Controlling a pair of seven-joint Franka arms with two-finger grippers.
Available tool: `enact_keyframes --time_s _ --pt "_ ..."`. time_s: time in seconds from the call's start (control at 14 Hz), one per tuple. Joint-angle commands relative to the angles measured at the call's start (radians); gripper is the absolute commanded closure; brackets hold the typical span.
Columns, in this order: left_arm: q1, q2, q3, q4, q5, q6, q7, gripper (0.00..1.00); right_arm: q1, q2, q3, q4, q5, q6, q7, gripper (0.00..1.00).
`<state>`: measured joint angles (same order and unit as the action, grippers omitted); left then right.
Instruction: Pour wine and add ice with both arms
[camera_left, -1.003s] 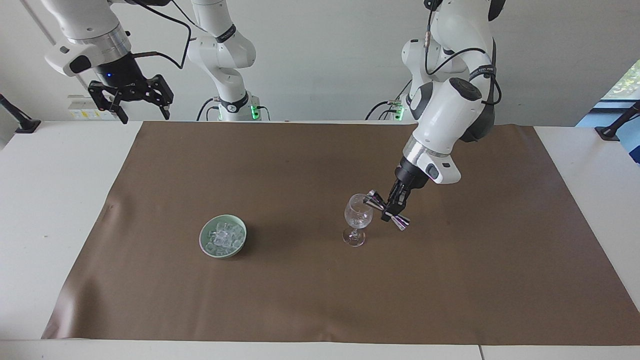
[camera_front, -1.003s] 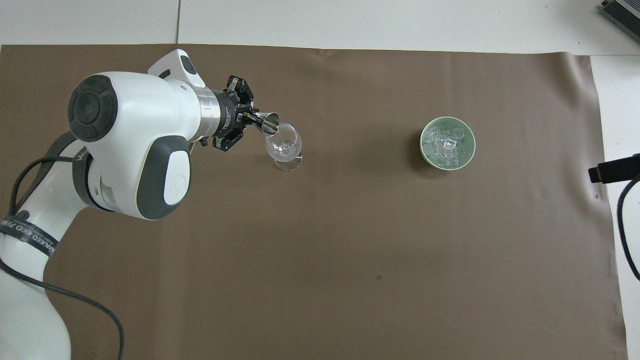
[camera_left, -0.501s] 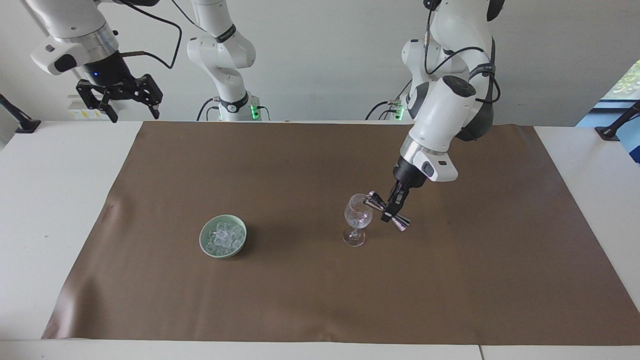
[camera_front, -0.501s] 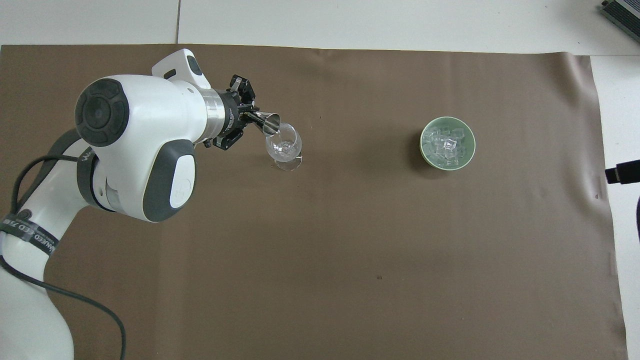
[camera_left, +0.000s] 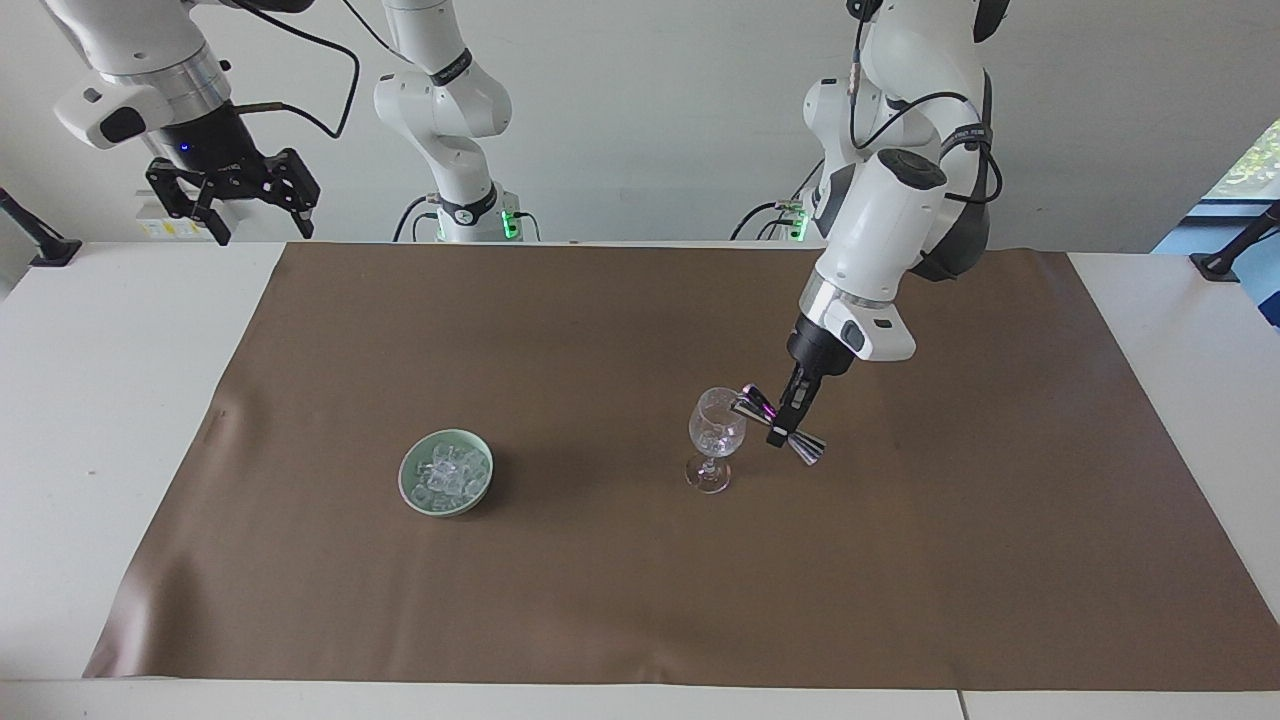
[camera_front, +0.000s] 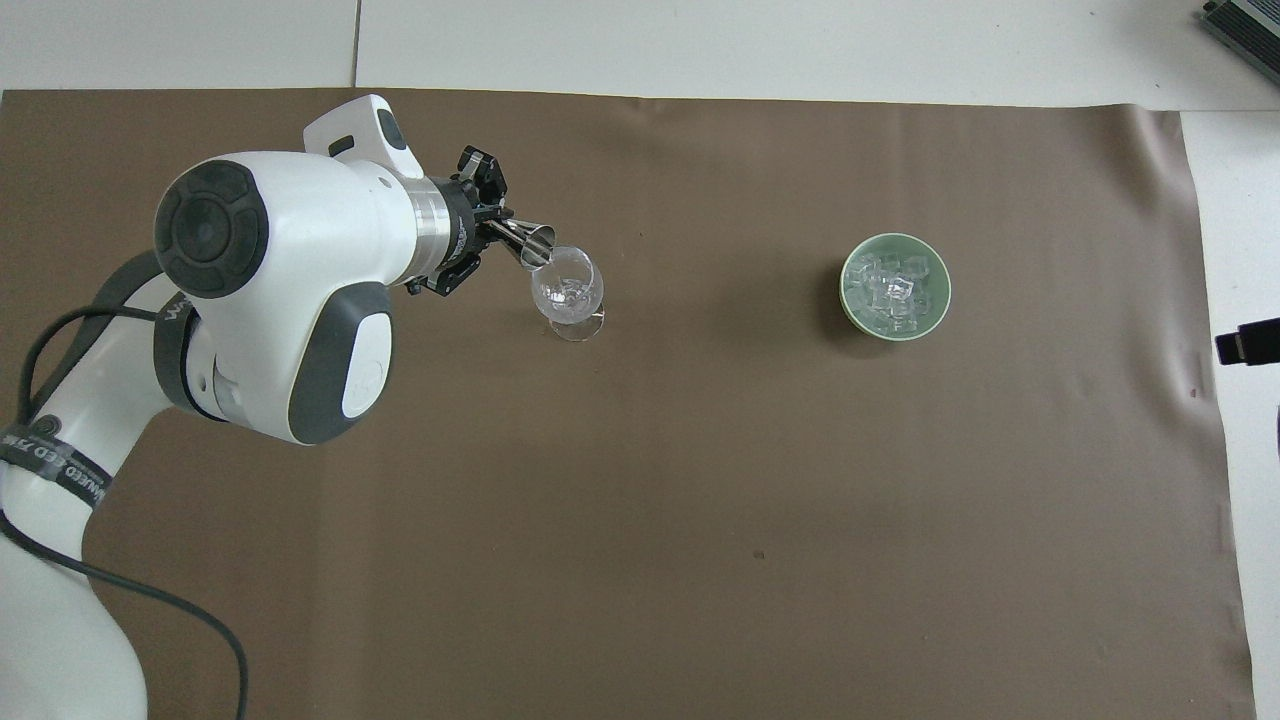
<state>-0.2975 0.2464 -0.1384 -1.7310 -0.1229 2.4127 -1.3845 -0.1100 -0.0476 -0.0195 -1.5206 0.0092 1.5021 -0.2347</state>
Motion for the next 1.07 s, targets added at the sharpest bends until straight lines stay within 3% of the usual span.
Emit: enact_keyframes --time_s 0.0,1.0 --pt "-0.019 -0.010 0.016 -0.013 0.031 0.022 0.002 1.00 -0.004 -0.021 0.006 -0.024 0.000 0.024 -0.020 0.00" --pt "-0.038 -0.006 0.016 -0.015 0.115 0.051 0.002 1.00 -0.002 -0.011 0.015 -0.024 0.012 0.112 -0.003 0.00"
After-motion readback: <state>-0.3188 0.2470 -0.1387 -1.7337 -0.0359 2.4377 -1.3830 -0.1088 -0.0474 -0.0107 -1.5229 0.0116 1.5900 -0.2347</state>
